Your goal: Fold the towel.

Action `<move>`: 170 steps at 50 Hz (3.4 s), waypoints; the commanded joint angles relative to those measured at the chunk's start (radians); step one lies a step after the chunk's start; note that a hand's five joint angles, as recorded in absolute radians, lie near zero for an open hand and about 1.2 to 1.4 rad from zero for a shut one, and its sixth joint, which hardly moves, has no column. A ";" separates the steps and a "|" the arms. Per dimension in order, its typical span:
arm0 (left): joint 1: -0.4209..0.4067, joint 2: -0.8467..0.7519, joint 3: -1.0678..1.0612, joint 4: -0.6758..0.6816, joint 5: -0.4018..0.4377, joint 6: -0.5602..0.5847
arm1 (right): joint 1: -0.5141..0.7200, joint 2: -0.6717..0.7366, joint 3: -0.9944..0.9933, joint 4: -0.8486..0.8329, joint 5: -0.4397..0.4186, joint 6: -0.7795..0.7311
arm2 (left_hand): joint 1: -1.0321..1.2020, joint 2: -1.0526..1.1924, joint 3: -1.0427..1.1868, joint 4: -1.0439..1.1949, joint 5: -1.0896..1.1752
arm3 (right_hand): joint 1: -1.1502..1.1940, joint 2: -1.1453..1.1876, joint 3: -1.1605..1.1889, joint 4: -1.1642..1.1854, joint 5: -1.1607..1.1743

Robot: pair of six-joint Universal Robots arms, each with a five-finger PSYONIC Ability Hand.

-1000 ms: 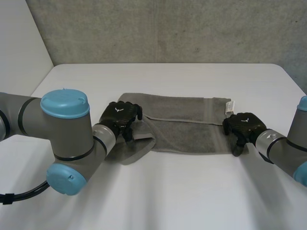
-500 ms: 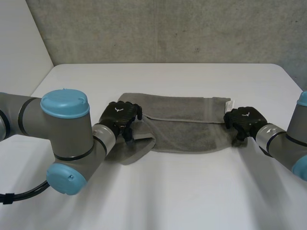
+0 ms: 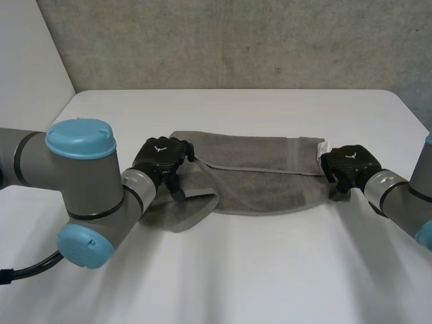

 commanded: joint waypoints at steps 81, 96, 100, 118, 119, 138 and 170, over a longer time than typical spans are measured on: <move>-0.015 -0.074 0.015 0.014 0.028 -0.001 | -0.016 0.033 0.006 0.053 -0.064 -0.022 | -0.099 -0.092 -0.089 -0.102 -0.254 | -0.751 -0.724 -0.730 -0.734 -0.049; -0.016 -0.077 0.015 0.014 0.028 -0.001 | -0.016 0.050 -0.015 0.003 -0.062 -0.019 | -0.099 -0.092 -0.089 -0.102 -0.254 | -0.674 -0.648 -0.653 -0.657 0.028; -0.015 -0.080 0.015 0.014 0.028 -0.001 | -0.015 0.054 -0.026 0.001 -0.057 -0.014 | -0.099 -0.092 -0.089 -0.102 -0.254 | -0.671 -0.645 -0.650 -0.654 0.030; -0.015 -0.074 0.018 0.014 0.028 -0.001 | 0.002 0.054 -0.034 -0.011 -0.042 0.000 | -0.096 -0.089 -0.086 -0.099 -0.251 | 0.038 0.064 0.059 0.055 0.740; -0.013 -0.069 0.018 0.014 0.028 -0.003 | 0.001 0.053 -0.031 -0.013 -0.047 0.001 | -0.099 -0.092 -0.089 -0.102 -0.254 | 0.038 0.064 0.059 0.055 0.740; -0.013 -0.101 0.025 0.066 0.028 0.014 | -0.010 -0.048 0.023 0.037 -0.056 0.031 | -0.167 -0.160 -0.157 -0.169 -0.321 | 0.038 0.064 0.059 0.055 0.740; 0.206 0.032 0.062 0.112 -0.044 0.095 | -0.067 -0.079 0.005 0.044 0.025 0.032 | 0.766 0.773 0.777 0.764 0.612 | 0.038 0.064 0.059 0.055 0.740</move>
